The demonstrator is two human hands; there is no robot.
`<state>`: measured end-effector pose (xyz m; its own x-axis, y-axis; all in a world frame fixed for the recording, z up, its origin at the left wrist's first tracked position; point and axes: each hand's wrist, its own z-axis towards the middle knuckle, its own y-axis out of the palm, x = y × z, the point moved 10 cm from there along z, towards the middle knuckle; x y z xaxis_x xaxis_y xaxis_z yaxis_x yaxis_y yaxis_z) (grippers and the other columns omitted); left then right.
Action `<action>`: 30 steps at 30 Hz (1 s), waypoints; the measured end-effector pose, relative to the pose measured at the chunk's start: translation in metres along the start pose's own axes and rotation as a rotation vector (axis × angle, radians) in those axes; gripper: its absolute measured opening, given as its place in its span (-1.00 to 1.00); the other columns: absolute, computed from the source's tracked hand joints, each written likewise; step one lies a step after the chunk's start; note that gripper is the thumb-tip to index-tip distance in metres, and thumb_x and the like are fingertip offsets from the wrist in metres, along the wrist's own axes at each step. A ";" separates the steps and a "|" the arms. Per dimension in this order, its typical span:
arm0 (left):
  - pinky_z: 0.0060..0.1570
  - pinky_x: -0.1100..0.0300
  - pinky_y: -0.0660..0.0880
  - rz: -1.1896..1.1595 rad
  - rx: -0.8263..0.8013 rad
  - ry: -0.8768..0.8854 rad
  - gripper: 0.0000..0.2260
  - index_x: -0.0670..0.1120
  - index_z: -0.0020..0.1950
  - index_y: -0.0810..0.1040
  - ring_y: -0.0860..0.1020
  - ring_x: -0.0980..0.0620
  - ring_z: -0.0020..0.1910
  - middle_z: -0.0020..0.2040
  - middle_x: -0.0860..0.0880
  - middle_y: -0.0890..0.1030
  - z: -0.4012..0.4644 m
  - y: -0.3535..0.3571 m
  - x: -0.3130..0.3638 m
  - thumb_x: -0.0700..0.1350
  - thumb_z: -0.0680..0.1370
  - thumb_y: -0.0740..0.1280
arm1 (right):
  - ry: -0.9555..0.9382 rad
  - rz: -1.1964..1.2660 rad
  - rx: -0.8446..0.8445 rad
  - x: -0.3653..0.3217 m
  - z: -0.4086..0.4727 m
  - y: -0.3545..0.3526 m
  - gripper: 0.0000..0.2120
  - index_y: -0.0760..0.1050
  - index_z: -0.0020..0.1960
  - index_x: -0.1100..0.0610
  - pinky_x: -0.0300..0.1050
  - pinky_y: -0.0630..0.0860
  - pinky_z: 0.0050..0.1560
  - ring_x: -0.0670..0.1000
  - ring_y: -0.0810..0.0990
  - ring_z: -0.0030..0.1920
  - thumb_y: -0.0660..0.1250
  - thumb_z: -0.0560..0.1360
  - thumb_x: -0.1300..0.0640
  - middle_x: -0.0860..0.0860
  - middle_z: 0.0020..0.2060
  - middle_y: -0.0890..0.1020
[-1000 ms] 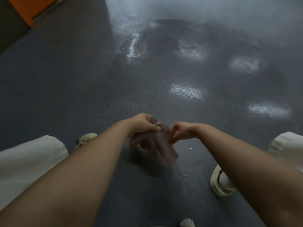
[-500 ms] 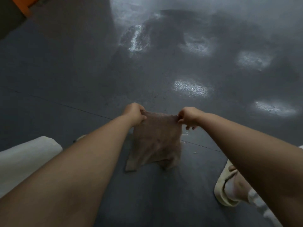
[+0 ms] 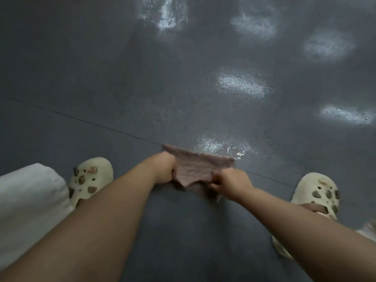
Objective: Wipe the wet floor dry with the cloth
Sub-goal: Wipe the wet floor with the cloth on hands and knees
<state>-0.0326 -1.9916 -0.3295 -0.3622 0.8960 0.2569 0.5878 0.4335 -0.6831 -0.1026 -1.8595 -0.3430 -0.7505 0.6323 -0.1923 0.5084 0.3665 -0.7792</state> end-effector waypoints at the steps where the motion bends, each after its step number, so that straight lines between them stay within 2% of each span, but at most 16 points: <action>1: -0.01 0.16 0.48 0.073 -0.038 0.001 -0.79 -0.09 0.05 0.65 0.57 -0.12 0.07 0.08 -0.11 0.64 0.000 0.009 0.001 -0.21 0.50 0.25 | -0.016 -0.012 -0.029 -0.004 -0.003 0.010 -0.72 0.57 -0.04 0.02 -0.16 0.33 -0.21 0.11 0.60 0.02 0.24 0.51 -0.16 0.04 -0.05 0.64; 3: 0.00 0.14 0.48 0.184 -0.067 -0.011 -0.78 -0.10 0.10 0.61 0.56 -0.12 0.11 0.13 -0.12 0.60 -0.002 0.018 0.002 -0.09 0.54 0.26 | -0.030 -0.028 -0.058 -0.010 -0.008 0.019 -0.64 0.57 -0.04 0.04 -0.14 0.38 -0.19 0.12 0.60 0.02 0.17 0.54 -0.21 0.06 -0.06 0.64; 5: 0.03 0.14 0.44 0.261 -0.087 -0.040 -0.66 -0.11 0.16 0.57 0.52 -0.10 0.17 0.18 -0.10 0.56 0.000 0.022 0.002 0.10 0.56 0.22 | -0.018 -0.025 -0.066 -0.012 -0.010 0.019 -0.60 0.59 0.00 0.03 -0.12 0.40 -0.17 0.13 0.60 0.01 0.10 0.57 -0.21 0.08 -0.06 0.64; 7: 0.07 0.15 0.39 0.269 -0.049 -0.095 -0.59 -0.11 0.18 0.54 0.50 -0.09 0.20 0.20 -0.10 0.54 0.005 0.017 -0.001 0.17 0.58 0.16 | -0.022 -0.014 -0.062 -0.013 -0.008 0.014 -0.60 0.59 -0.04 0.06 -0.12 0.38 -0.19 0.15 0.60 -0.01 0.09 0.59 -0.17 0.10 -0.09 0.64; 9: 0.10 0.11 0.40 0.173 0.078 -0.175 -0.66 -0.12 0.19 0.53 0.49 -0.10 0.19 0.21 -0.11 0.52 0.013 0.002 -0.009 0.08 0.61 0.16 | 0.054 0.032 0.024 -0.003 -0.002 -0.003 -0.63 0.58 -0.05 0.07 -0.12 0.40 -0.18 0.15 0.60 0.00 0.11 0.58 -0.13 0.10 -0.08 0.65; 12: 0.14 0.04 0.38 0.031 0.266 -0.251 -0.76 -0.13 0.23 0.46 0.43 -0.12 0.21 0.23 -0.11 0.46 0.024 -0.019 -0.024 -0.07 0.61 0.20 | 0.288 0.129 0.181 0.039 0.010 -0.028 -0.73 0.51 0.15 0.05 -0.08 0.45 -0.04 0.15 0.57 0.11 0.16 0.58 -0.05 0.10 0.08 0.62; 15: 0.21 0.05 0.33 -0.001 0.293 -0.239 -0.64 -0.12 0.39 0.31 0.34 -0.11 0.29 0.34 -0.10 0.36 0.038 -0.021 -0.028 -0.16 0.59 0.23 | 0.361 0.148 0.101 0.060 0.022 -0.021 -0.64 0.34 0.29 0.06 -0.02 0.44 0.04 0.15 0.50 0.20 0.23 0.56 -0.06 0.09 0.22 0.48; 17: 0.25 0.03 0.31 0.005 0.229 -0.256 -0.54 -0.11 0.47 0.20 0.32 -0.13 0.33 0.37 -0.12 0.32 0.045 -0.016 -0.029 -0.15 0.59 0.24 | 0.358 0.136 0.059 0.063 0.029 -0.016 -0.65 0.39 0.23 0.07 -0.02 0.44 0.06 0.15 0.45 0.21 0.29 0.53 -0.06 0.10 0.19 0.42; 20: 0.20 0.05 0.35 0.024 0.179 -0.247 -0.71 -0.13 0.30 0.43 0.39 -0.15 0.25 0.24 -0.15 0.42 0.046 -0.015 -0.029 -0.11 0.59 0.24 | 0.255 0.182 0.091 0.053 0.036 -0.017 -0.89 0.47 -0.11 0.11 -0.12 0.37 -0.05 0.11 0.44 0.10 0.32 0.47 0.06 0.06 -0.03 0.46; 22: 0.04 0.14 0.39 -0.140 0.190 -0.194 -0.84 -0.14 0.03 0.57 0.46 -0.13 0.12 0.07 -0.13 0.48 0.044 -0.018 -0.025 -0.09 0.55 0.28 | 0.258 0.376 0.135 0.051 0.035 -0.021 -0.79 0.33 -0.32 0.07 -0.15 0.28 -0.24 0.08 0.46 -0.12 0.30 0.43 0.15 -0.01 -0.29 0.44; 23: -0.11 0.17 0.38 -0.277 0.199 -0.177 -0.88 -0.13 -0.16 0.55 0.47 -0.11 -0.01 -0.08 -0.11 0.49 0.043 -0.019 -0.023 -0.12 0.53 0.29 | 0.284 0.509 0.184 0.051 0.034 -0.025 -0.75 0.28 -0.36 0.06 -0.14 0.25 -0.30 0.05 0.43 -0.21 0.29 0.43 0.19 -0.04 -0.38 0.41; 24: -0.24 0.18 0.32 -0.419 0.204 -0.181 -0.82 -0.10 -0.30 0.46 0.46 -0.08 -0.13 -0.22 -0.08 0.46 0.043 -0.020 -0.023 -0.14 0.51 0.30 | 0.306 0.631 0.248 0.051 0.034 -0.030 -0.74 0.27 -0.36 0.07 -0.12 0.24 -0.32 0.03 0.40 -0.26 0.28 0.43 0.23 -0.05 -0.42 0.39; 25: -0.32 0.18 0.27 -0.561 0.218 -0.195 -0.76 -0.07 -0.36 0.37 0.42 -0.04 -0.21 -0.32 -0.04 0.41 0.044 -0.020 -0.024 -0.17 0.50 0.29 | 0.321 0.729 0.312 0.048 0.033 -0.036 -0.76 0.28 -0.35 0.10 -0.13 0.25 -0.32 0.01 0.37 -0.29 0.28 0.43 0.26 -0.05 -0.44 0.38; 27: -0.37 0.21 0.25 -0.898 0.256 -0.263 -0.73 -0.07 -0.35 0.34 0.37 0.01 -0.30 -0.37 -0.02 0.38 0.044 -0.019 -0.027 -0.19 0.54 0.27 | 0.313 0.870 0.402 0.034 0.032 -0.045 -0.80 0.34 -0.31 0.14 -0.14 0.26 -0.32 -0.01 0.35 -0.31 0.30 0.43 0.28 -0.03 -0.43 0.39; 30: -0.36 0.23 0.32 -1.424 0.245 -0.345 -0.74 -0.09 -0.28 0.37 0.39 0.02 -0.37 -0.32 -0.09 0.43 0.040 -0.008 -0.021 -0.17 0.62 0.19 | 0.238 0.959 0.453 0.001 0.031 -0.056 -0.72 0.35 -0.35 0.05 -0.18 0.33 -0.27 -0.12 0.40 -0.35 0.36 0.43 0.26 -0.10 -0.42 0.44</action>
<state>-0.0580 -2.0178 -0.3569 -0.6844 -0.3390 0.6455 -0.5207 0.8470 -0.1073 -0.1447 -1.9000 -0.3180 0.0021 0.6551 -0.7555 0.5997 -0.6054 -0.5233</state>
